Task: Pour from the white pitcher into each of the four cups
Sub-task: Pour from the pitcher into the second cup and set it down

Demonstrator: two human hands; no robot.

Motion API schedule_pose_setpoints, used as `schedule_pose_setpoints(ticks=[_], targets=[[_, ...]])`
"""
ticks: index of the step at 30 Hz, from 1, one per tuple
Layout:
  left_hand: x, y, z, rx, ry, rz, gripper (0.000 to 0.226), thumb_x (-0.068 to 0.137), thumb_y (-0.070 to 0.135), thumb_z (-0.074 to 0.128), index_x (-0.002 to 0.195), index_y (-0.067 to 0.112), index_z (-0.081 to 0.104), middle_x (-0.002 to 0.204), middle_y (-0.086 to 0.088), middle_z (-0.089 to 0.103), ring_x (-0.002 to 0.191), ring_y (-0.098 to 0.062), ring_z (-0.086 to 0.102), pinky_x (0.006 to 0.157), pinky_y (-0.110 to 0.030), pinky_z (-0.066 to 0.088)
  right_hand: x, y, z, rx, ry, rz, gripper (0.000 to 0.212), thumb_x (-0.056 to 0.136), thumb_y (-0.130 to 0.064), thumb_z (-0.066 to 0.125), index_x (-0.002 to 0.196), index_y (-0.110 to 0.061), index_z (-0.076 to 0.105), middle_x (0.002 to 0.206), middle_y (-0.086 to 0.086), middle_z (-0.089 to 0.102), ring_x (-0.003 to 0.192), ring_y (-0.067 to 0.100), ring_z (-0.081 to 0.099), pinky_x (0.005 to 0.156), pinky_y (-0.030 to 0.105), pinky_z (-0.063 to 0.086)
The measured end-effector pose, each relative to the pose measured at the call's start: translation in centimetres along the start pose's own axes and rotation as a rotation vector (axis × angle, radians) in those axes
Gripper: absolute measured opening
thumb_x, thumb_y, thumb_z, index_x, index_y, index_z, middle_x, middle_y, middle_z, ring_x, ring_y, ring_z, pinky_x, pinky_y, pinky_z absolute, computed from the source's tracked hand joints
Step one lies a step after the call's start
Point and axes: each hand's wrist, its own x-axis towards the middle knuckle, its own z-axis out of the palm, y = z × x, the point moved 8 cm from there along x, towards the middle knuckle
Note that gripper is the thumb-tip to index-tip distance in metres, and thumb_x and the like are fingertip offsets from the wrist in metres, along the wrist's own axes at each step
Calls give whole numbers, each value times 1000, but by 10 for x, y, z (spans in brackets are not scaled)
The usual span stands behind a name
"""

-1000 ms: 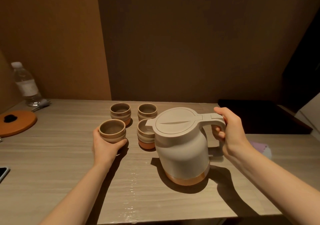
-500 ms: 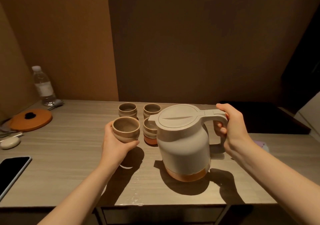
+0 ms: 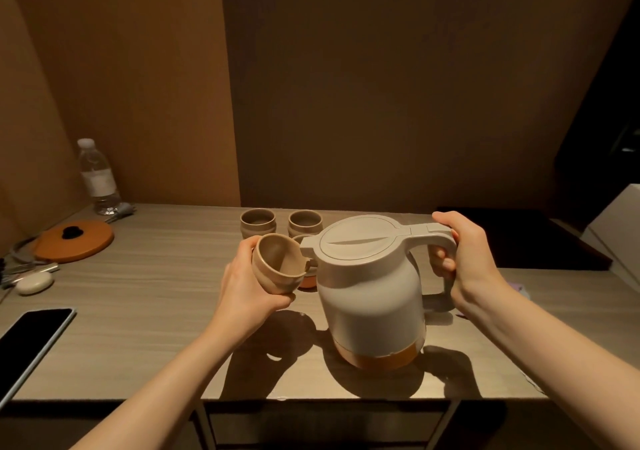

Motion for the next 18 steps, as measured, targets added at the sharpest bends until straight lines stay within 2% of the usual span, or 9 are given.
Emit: schedule_pose_setpoints(ticks=[5,10,18], targets=[[2,8,3,48,-39,34,100,51,19,95,129,36,34,119,16,45,117,-14,45,88,-28,43,1,1,-2,-39,2,-6,38,92,-32,55,59,-13,50,40,-5,41,33,6,32,42,21,24],[3,14,5,88,-71,57,103,50,19,95,133,32,35,126,8,50,116,-13,44,88,-28,43,1,0,-1,-93,-5,-10,42,93,-32,54,56,-13,48,40,-4,40,34,6,32,44,22,24],[4,15,6,137,-57,87,102,49,24,95,132,34,36,128,7,52,119,-16,47,92,-36,46,2,0,-1,-156,-13,-7,45,93,-33,54,52,-14,48,41,-4,40,36,6,32,46,23,26]])
